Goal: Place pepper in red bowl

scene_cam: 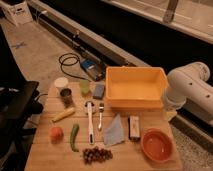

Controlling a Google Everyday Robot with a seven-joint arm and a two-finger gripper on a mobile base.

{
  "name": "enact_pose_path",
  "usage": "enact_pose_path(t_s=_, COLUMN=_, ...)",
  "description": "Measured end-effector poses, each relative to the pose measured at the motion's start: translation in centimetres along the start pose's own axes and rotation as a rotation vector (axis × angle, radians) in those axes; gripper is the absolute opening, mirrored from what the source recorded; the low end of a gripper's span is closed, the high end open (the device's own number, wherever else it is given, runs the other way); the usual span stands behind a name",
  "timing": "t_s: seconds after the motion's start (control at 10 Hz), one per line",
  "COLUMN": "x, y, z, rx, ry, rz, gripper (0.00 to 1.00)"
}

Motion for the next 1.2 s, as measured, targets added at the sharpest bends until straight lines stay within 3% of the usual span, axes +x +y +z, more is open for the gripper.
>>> enact_pose_path(t_s=0.1, x=0.0, y=-0.2, z=-0.3, rx=0.008, ry=0.006, rz=-0.013, gripper=0.65)
enact_pose_path(t_s=0.3, x=-2.6, y=-1.7, z=-1.3, rx=0.026, ry=0.001, rz=-0.115, gripper=0.65)
enact_pose_path(t_s=0.5, x=-6.3, y=-2.4, z=-1.8, rx=0.033, ry=-0.010, rz=-0.220, gripper=0.65)
enact_pose_path(t_s=0.6, x=-9.4, y=-2.7, z=-2.2, rx=0.041, ry=-0.031, rz=-0.298, gripper=0.65)
enact_pose_path(t_s=0.7, x=-10.5, y=-2.7, z=-2.4, rx=0.047, ry=-0.043, rz=-0.321, gripper=0.65)
enact_pose_path(t_s=1.2, x=-10.2, y=-2.8, z=-2.5, rx=0.052, ry=-0.035, rz=-0.318, gripper=0.65)
